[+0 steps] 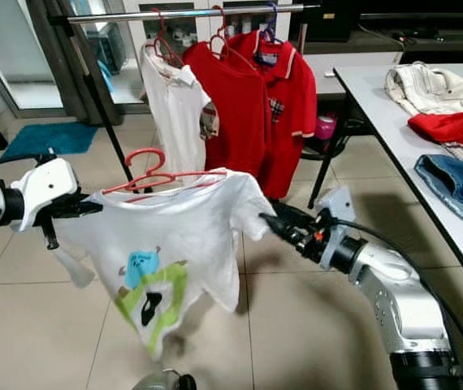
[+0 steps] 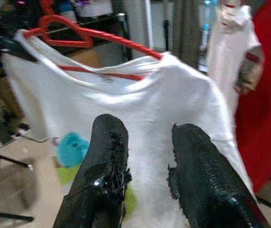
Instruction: Hang hanger
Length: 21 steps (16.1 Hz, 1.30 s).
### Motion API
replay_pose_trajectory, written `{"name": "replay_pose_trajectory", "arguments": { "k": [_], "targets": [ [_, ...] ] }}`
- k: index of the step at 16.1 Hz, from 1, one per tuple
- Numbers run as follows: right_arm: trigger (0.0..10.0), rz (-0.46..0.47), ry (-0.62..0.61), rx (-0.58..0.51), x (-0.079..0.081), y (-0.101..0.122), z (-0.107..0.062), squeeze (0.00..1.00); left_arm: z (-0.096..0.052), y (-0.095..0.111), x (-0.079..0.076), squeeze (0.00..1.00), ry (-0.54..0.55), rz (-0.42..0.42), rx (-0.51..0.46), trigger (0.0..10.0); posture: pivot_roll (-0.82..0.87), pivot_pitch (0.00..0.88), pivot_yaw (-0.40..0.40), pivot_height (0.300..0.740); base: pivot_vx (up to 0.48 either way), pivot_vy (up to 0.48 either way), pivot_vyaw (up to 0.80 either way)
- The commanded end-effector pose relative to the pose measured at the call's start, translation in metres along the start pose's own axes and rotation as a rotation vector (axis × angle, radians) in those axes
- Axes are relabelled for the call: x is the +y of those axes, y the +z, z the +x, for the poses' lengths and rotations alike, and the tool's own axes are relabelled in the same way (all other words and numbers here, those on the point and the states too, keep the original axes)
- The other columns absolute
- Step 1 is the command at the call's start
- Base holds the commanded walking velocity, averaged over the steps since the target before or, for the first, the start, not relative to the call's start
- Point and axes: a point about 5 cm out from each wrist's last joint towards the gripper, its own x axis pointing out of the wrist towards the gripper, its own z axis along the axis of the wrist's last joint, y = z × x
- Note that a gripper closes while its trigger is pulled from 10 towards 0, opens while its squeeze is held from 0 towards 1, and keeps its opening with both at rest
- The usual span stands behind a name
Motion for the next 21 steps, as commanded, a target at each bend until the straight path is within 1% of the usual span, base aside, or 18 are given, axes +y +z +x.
{"name": "replay_pose_trajectory", "arguments": {
  "k": [1, 3, 4, 7, 8, 9, 10, 11, 14, 15, 16, 17, 18, 19, 20, 21],
  "targets": [
    [10.0, -0.016, 0.038, -0.029, 0.005, 0.005, 0.0, 1.0, -0.008, 0.01, 0.01, 0.0, 0.023, 0.021, -0.048, 0.0, 0.0, 0.0, 0.087, 0.74, 0.0, 0.0, 0.0],
    [10.0, -0.018, 0.081, -0.037, 0.01, 0.005, 0.0, 1.0, -0.01, 0.016, 0.009, 0.0, -0.026, 0.029, -0.107, 0.0, 0.0, 0.0, 0.085, 0.74, 0.0, 0.0, 0.0],
    [10.0, -0.017, 0.085, -0.038, 0.01, 0.005, 0.0, 1.0, -0.011, 0.017, 0.009, 0.0, -0.032, 0.03, -0.112, 0.0, 0.0, 0.0, 0.085, 0.74, 0.0, 0.0, 0.0],
    [10.0, -0.021, 0.087, 0.007, 0.011, -0.001, 0.001, 1.0, -0.015, 0.023, 0.011, 0.0, -0.07, 0.038, -0.136, 0.0, 0.0, 0.0, 0.08, 0.74, 0.0, 0.0, 0.0],
    [10.0, -0.031, 0.014, 0.077, 0.003, -0.009, 0.001, 1.0, -0.017, 0.025, 0.013, 0.0, -0.078, 0.042, -0.137, 0.0, 0.0, 0.0, 0.078, 0.74, 0.0, 0.0, 0.0],
    [10.0, -0.007, -0.052, 0.125, -0.005, -0.016, 0.001, 1.0, -0.018, 0.026, 0.015, 0.0, -0.115, 0.047, -0.138, 0.0, 0.0, 0.0, 0.078, 0.74, 0.0, 0.0, 0.0],
    [10.0, -0.006, -0.05, 0.117, -0.005, -0.015, 0.002, 0.81, -0.019, 0.026, 0.015, 0.0, -0.122, 0.049, -0.135, 0.0, 0.0, 0.0, 0.088, 0.74, 0.0, 0.0, 0.0],
    [10.0, -0.007, -0.05, 0.104, -0.004, -0.014, 0.002, 0.0, -0.02, 0.025, 0.015, 0.0, -0.14, 0.055, -0.123, 0.0, 0.0, 0.0, 0.094, 0.74, 0.0, 0.0, 0.0],
    [10.0, -0.029, -0.065, 0.067, -0.002, -0.01, 0.004, 0.0, -0.017, 0.026, 0.015, 0.0, -0.151, 0.062, -0.117, 0.0, 0.0, 0.0, 0.105, 0.74, 0.0, 0.0, 0.0],
    [10.0, -0.041, -0.085, 0.054, -0.002, -0.007, 0.004, 0.0, -0.014, 0.025, 0.015, 0.0, -0.145, 0.069, -0.108, 0.0, -0.01, 0.0, 0.107, 0.74, 0.0, 0.0, 0.0],
    [10.0, -0.055, -0.084, 0.034, 0.002, -0.001, 0.006, 0.0, -0.011, 0.023, 0.015, 0.0, -0.124, 0.071, -0.097, 0.0, -0.01, 0.0, 0.107, 0.74, 0.0, 0.0, 0.0],
    [10.0, -0.064, -0.076, -0.005, 0.008, 0.008, 0.009, 0.0, -0.006, 0.022, 0.012, 0.0, -0.112, 0.062, -0.101, 0.0, -0.01, 0.0, 0.107, 0.74, 0.0, 0.0, 0.0],
    [10.0, -0.083, -0.084, -0.074, 0.014, 0.023, 0.012, 0.0, 0.0, 0.02, 0.002, 0.0, -0.147, 0.05, -0.118, 0.0, -0.01, 0.0, 0.108, 0.74, 0.0, 0.0, 0.0],
    [10.0, -0.114, -0.084, -0.099, 0.016, 0.031, 0.014, 0.0, 0.002, 0.02, -0.003, 0.0, -0.173, 0.047, -0.131, 0.0, -0.01, 0.0, 0.108, 0.74, 0.0, 0.0, 0.0],
    [10.0, -0.16, -0.077, -0.13, 0.018, 0.043, 0.016, 0.0, 0.004, 0.022, -0.009, 0.0, -0.208, 0.046, -0.147, 0.0, -0.02, 0.0, 0.109, 0.74, 0.0, 0.0, 0.0],
    [10.0, -0.23, -0.041, -0.133, 0.021, 0.055, 0.018, 0.0, 0.005, 0.025, -0.012, 0.0, -0.239, 0.054, -0.162, 0.0, -0.02, 0.0, 0.107, 0.74, 0.0, 0.0, 0.0]
  ]
}}
